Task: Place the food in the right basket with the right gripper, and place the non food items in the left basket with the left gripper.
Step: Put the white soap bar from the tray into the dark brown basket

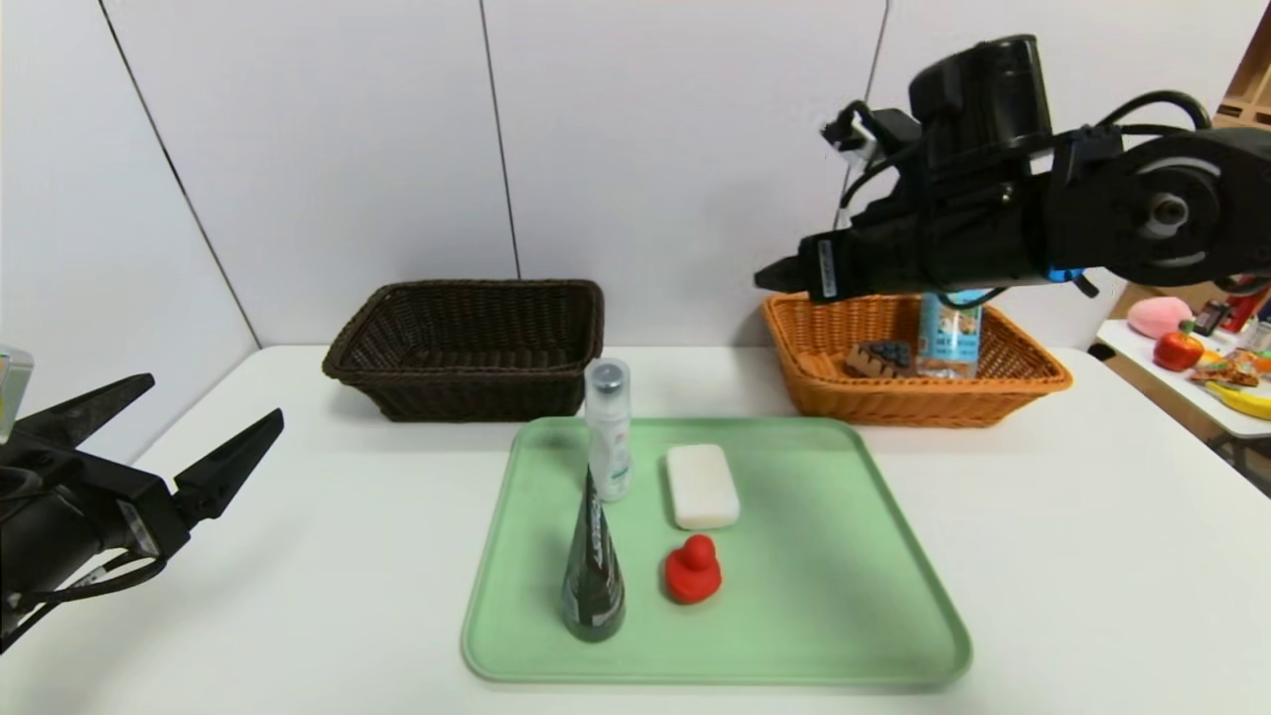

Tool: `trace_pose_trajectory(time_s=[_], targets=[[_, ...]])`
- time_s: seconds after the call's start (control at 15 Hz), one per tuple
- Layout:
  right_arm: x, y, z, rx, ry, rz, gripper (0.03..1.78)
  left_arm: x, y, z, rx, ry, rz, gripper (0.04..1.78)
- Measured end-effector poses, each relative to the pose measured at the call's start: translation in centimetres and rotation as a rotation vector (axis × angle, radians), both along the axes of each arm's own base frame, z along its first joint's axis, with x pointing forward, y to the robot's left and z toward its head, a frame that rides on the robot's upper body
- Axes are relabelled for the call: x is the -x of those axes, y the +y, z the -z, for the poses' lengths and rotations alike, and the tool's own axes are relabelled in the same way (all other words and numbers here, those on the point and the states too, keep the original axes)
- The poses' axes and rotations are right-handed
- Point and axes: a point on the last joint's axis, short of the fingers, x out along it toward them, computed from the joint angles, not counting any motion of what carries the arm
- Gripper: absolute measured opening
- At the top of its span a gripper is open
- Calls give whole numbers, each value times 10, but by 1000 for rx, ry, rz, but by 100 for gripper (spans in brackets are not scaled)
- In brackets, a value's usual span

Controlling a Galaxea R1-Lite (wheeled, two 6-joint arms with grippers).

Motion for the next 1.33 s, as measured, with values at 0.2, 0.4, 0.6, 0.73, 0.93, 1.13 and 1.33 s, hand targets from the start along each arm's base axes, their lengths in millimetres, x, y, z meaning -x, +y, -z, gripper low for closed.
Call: trace_pose_trajectory(time_s=[0.2,0.4,0.6,0.73,0.93,1.13,1.33], targets=[[30,32,-8,-78,129,-34,167,1,0,0,-5,-3,-1,169],[34,49,7,-98,235,-27,168,1,0,0,-10,-5,-3,169],[29,56,27,-74,306,-12,169,2,0,1,-10,-1,-4,169],[27,60,44,-43,348,-8,169,2,0,1,-10,1,-4,169],[29,69,65,-8,406,-10,169,3,0,3,-10,5,-3,169],[32,77,83,49,436,0,169,3,0,4,-10,9,-4,169],[35,85,99,89,460,-5,169,6,0,5,-10,9,-3,169]])
